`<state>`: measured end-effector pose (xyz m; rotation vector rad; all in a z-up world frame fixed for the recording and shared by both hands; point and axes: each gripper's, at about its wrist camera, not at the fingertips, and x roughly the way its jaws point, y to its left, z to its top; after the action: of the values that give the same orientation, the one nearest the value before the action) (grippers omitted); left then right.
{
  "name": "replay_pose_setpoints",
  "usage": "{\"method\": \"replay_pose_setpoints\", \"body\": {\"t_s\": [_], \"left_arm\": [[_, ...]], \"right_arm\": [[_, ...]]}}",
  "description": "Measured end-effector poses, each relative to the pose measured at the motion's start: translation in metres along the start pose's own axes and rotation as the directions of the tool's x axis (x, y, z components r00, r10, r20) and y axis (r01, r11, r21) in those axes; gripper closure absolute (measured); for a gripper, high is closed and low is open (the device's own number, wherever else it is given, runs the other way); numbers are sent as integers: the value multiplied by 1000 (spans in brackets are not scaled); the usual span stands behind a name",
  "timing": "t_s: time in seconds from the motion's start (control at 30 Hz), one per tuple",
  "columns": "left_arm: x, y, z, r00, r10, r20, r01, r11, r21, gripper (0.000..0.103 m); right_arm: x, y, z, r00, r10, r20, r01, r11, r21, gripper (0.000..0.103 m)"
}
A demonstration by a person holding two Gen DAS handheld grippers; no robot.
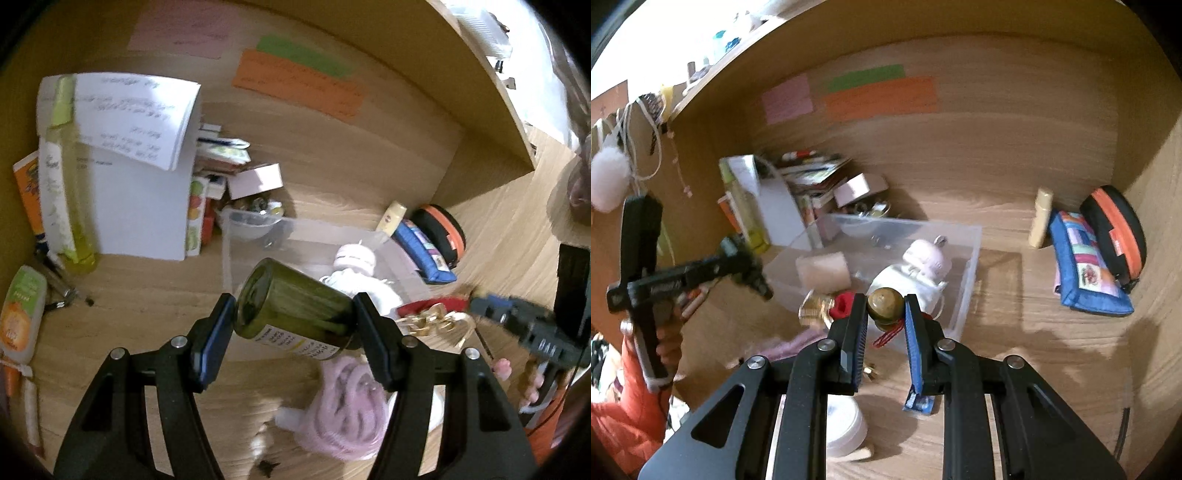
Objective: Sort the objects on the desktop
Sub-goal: 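Carry the red pouch and green bottle over the clear bin with both tools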
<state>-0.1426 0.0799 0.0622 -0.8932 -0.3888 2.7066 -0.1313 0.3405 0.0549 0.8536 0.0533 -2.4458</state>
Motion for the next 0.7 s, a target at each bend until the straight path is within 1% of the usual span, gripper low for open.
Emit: {"method": "replay_pose_setpoints", "body": {"t_s": [0.13,0.27,0.4,0.5,0.63,0.7], "left_arm": [[8,-7,9,1000,-22,-4,22,1000,12,39],[20,-14,19,1000,-18,-15,19,1000,20,39],[38,-18,29,999,13,-35,-12,1000,23,39],[59,-19,36,997,33,-76,-31,999,22,39],[84,-22,38,990,67,-126,-60,997,52,39],[94,-24,38,987,72,-145,-63,996,64,39]], "right_arm": [[3,10,-12,999,-9,-43,7,999,-49,85],[4,8,-14,999,-12,-53,9,998,-56,85],[6,-1,-7,999,-2,-38,0,1000,-29,85],[9,-7,-4,1000,0,-31,0,1000,-8,85],[14,-14,-3,999,16,-31,-15,1000,18,85],[15,-15,-1,999,15,-28,-14,1000,21,85]]}}
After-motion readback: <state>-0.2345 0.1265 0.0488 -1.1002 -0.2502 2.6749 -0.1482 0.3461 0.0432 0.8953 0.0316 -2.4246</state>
